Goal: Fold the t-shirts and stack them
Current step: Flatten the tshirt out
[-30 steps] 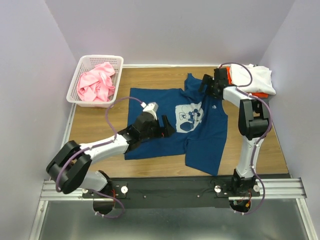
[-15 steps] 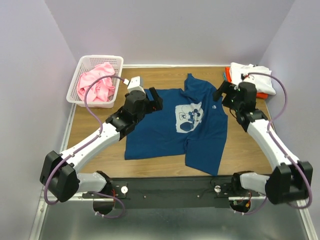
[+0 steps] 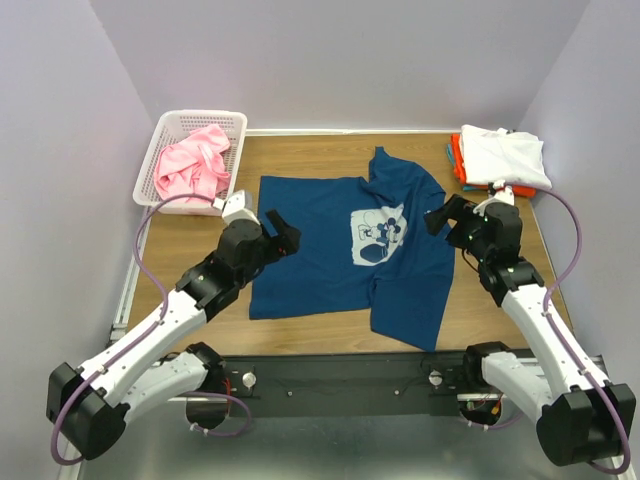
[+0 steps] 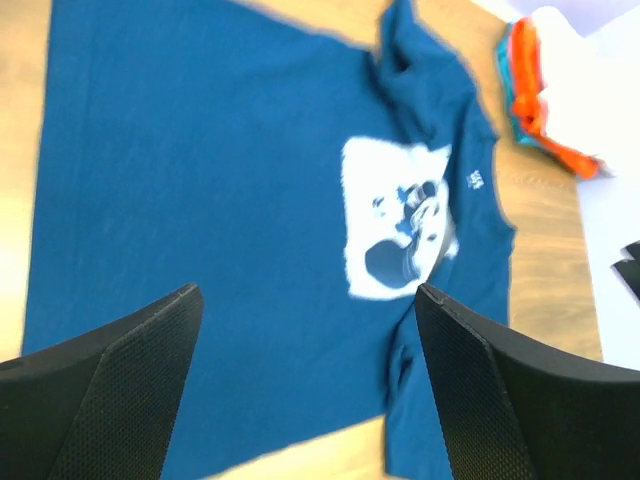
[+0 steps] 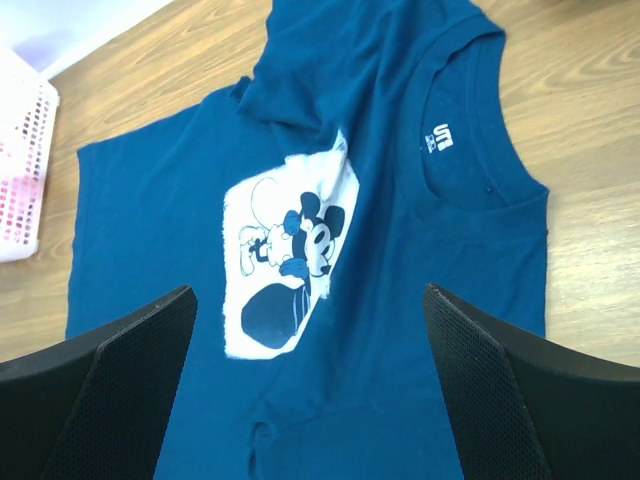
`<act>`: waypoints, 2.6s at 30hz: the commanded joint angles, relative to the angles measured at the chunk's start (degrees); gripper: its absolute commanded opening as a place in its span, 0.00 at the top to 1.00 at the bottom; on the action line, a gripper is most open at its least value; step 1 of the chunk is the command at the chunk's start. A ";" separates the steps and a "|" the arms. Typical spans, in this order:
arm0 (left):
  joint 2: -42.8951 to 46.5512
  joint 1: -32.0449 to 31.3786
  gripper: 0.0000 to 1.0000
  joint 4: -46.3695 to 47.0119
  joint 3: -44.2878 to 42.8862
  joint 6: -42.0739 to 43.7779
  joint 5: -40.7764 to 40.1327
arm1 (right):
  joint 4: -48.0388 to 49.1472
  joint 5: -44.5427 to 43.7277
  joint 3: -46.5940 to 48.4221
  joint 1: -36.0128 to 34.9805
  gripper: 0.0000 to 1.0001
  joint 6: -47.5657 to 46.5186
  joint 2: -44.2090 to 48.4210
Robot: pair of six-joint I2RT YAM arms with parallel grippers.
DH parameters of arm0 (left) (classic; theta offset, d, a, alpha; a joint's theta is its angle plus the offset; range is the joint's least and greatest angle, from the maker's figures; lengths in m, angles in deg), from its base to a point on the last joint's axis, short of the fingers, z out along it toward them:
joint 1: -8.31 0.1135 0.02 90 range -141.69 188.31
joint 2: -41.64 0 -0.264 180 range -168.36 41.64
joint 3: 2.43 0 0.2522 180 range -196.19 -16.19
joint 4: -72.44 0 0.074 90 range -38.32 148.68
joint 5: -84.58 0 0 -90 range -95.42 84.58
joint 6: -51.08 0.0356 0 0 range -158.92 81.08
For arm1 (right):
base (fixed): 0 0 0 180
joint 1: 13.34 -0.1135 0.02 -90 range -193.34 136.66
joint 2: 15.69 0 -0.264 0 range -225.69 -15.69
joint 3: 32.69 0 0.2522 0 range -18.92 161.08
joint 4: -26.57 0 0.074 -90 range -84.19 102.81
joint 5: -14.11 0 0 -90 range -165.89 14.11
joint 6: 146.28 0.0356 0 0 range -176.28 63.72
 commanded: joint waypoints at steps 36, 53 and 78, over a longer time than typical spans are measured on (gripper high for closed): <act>-49.37 18.97 0.07 20.68 -11.59 13.18 23.91 | 6.93 -12.22 16.94 -4.63 0.00 5.90 -52.24; -16.97 19.24 0.08 16.46 -10.40 18.63 14.24 | 6.76 -11.25 14.33 -4.36 0.00 1.94 -30.56; 1.87 19.23 0.32 -4.23 8.83 1.14 7.82 | 3.42 -4.13 -2.38 -4.36 0.00 3.35 -0.58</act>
